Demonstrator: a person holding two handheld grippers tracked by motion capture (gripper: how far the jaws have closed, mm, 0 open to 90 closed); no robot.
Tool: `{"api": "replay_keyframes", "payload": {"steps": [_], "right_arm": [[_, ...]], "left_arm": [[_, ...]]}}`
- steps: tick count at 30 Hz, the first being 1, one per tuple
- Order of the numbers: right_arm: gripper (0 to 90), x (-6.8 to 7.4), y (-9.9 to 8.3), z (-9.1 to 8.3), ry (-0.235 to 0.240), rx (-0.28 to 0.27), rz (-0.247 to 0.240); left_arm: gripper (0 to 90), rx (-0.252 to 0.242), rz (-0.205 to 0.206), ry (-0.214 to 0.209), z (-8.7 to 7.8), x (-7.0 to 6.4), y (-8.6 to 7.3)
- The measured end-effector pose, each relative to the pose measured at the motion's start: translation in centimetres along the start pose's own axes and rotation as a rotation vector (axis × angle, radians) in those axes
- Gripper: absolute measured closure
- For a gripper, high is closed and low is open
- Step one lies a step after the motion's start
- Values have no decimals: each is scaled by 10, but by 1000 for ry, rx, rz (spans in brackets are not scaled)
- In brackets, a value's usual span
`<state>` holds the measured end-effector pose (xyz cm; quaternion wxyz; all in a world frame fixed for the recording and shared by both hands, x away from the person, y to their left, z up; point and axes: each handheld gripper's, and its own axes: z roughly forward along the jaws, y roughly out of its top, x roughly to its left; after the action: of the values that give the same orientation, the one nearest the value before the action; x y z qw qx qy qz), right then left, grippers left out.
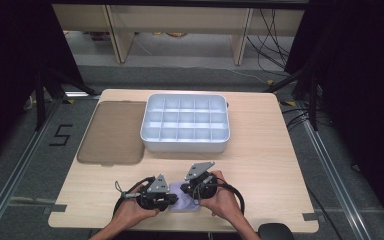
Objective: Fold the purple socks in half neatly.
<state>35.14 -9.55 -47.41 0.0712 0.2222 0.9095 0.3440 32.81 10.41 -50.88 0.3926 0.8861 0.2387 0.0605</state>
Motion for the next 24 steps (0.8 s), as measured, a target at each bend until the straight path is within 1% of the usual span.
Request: {"api": "replay_keyframes", "payload": {"steps": [1, 2, 3, 4, 5, 6, 7, 8, 9, 10, 11, 12, 13, 14, 15, 16, 17, 18, 19, 20, 21, 22, 23, 24], "right_arm": [[871, -3, -2, 0, -17, 20, -14], [872, -5, -6, 0, -27, 28, 2], [873, -9, -10, -1, -34, 39, 1], [873, -11, -15, -2, -45, 46, 21], [873, -12, -19, -4, -52, 62, 46], [873, -13, -22, -4, -64, 64, 45], [873, -14, -26, -6, -54, 67, 58], [873, -15, -28, -7, -56, 64, 48], [873, -16, -29, -7, -47, 77, 26], [873, -15, -30, -7, -52, 79, 47], [872, -15, -30, -7, -63, 82, 45], [869, -15, -29, -8, -63, 82, 56], [866, -16, -28, -9, -56, 70, 56], [866, -16, -26, -9, -76, 37, 41], [865, -15, -23, -12, -76, 19, 40], [865, -13, -20, -16, -71, -4, 29], [864, -12, -17, -20, -75, -5, 34], [865, -9, -15, -21, -62, -22, 29], [865, -7, -13, -20, -50, -31, 5], [865, -4, -12, -19, -41, -36, 20], [865, -2, -11, -18, -23, -29, 20], [865, 0, -11, -16, -20, -21, 23], [866, 1, -12, -14, -9, -17, 13], [866, 2, -12, -12, 1, -4, 7]], "left_arm": [[830, -1, 9, 3, 0, 0, 0], [829, 2, -9, 7, -1, -1, -1], [827, -1, -3, -1, -1, -1, -1], [826, -2, -12, -1, -1, -1, -1], [826, 1, 1, 0, -2, 0, -1], [825, -6, -10, -1, -1, 0, -1], [824, -4, -6, 1, -1, -1, -1], [823, 10, 17, 9, -1, 0, -1], [822, 5, -5, 7, -1, -1, -1], [820, 8, -1, 5, -1, -1, -1], [820, 8, 0, 7, -1, -1, -1], [820, 13, 20, 5, -2, -1, -1], [820, 13, 30, 6, -2, 0, 0], [819, 13, 28, 6, -1, 0, 0], [818, 17, 10, 13, -1, -1, -1], [817, 15, 10, 15, -1, 0, -1], [818, 16, 10, 15, -1, 0, -1], [817, 16, 11, 16, -1, -1, -1], [817, 15, 13, 16, -1, -1, -1], [817, 6, 17, 14, -1, -1, 0], [817, 6, 14, 14, 0, -1, 0], [817, 4, 11, 10, 0, -1, 0], [817, 5, 14, 12, -1, -1, 0], [817, 1, 8, 9, 0, -2, 0]]}}
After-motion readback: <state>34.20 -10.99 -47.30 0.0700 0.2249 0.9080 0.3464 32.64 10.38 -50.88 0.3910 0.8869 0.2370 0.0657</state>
